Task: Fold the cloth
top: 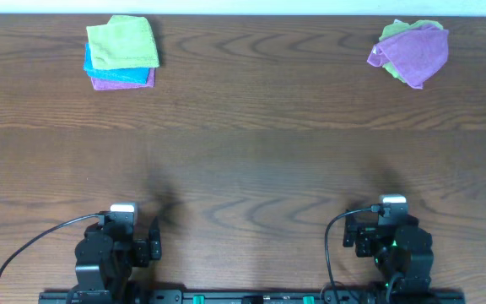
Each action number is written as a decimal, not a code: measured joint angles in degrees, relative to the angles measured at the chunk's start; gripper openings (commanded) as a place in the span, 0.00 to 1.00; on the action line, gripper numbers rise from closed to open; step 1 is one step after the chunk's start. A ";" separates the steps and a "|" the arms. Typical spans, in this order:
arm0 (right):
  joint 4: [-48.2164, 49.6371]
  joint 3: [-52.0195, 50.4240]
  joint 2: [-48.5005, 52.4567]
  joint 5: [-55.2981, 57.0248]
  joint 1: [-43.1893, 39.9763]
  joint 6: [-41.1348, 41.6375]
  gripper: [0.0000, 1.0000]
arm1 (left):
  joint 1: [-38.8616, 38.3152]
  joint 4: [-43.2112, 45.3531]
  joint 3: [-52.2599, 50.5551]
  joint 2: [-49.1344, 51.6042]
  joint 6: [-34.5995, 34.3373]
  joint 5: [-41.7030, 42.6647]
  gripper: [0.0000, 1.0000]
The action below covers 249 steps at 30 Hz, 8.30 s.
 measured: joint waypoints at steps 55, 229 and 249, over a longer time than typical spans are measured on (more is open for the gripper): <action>-2.97 16.46 15.39 1.01 -6.34 1.75 0.99 | -0.07 -0.02 -0.02 0.00 0.00 0.00 0.95; -27.15 54.97 50.12 -24.28 33.57 15.26 0.01 | -0.07 0.07 -0.09 -0.04 0.02 0.00 0.95; 14.58 54.60 82.79 -9.33 28.89 13.38 0.58 | -0.07 0.07 -0.09 -0.04 -0.37 0.02 0.95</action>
